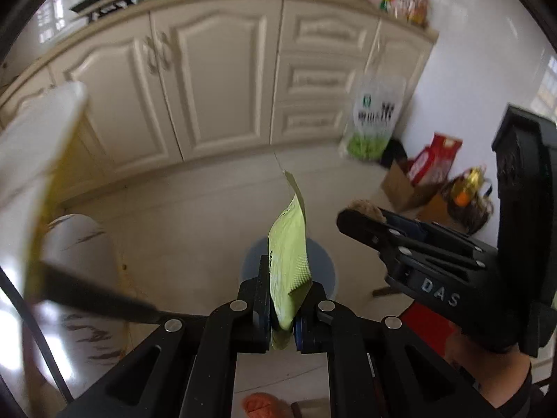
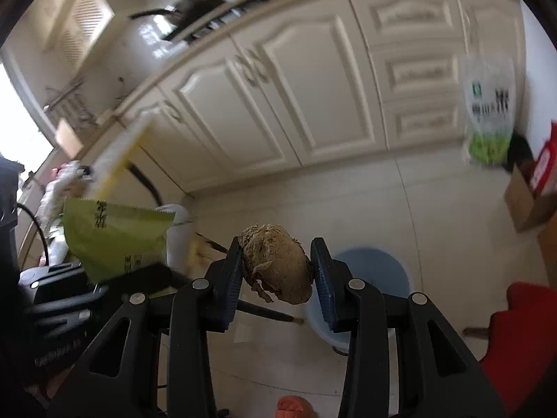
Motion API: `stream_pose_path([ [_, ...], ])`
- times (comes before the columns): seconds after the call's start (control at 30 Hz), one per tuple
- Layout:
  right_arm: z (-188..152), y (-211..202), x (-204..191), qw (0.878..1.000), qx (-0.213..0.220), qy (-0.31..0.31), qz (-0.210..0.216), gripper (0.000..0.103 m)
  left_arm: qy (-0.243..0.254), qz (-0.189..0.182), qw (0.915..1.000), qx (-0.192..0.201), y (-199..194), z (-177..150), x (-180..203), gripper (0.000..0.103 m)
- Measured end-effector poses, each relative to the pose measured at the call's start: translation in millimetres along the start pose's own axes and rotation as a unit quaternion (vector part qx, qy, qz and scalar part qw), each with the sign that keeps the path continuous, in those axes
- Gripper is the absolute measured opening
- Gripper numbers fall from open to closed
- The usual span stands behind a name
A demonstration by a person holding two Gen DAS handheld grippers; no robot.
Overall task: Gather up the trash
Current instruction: 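Carry bag and lump over the blue bin and release both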
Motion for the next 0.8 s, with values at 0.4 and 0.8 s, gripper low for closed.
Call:
stream_pose_path([
  [0.4, -16, 41, 75, 0.998, -0.026, 0.051, -0.037, 0.056, 0.011, -0.006, 0.9974, -0.070, 149, 63, 3, 0.006],
  [0.8, -12, -8, 76, 0.997, 0.006, 0.058, -0.058, 0.059, 0.003, 0.008, 0.9990, -0.043, 144, 65, 20, 0.062],
])
Point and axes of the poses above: each gripper's, at about its wrist camera, not at the fingertips, and y roughly the way its jaws point, x to its right, z to its top, the point moved 9 cm from there along y, roughly the way its jaws point, and after that the axes turned 3 degrees about -y, right-handed, at the moved point
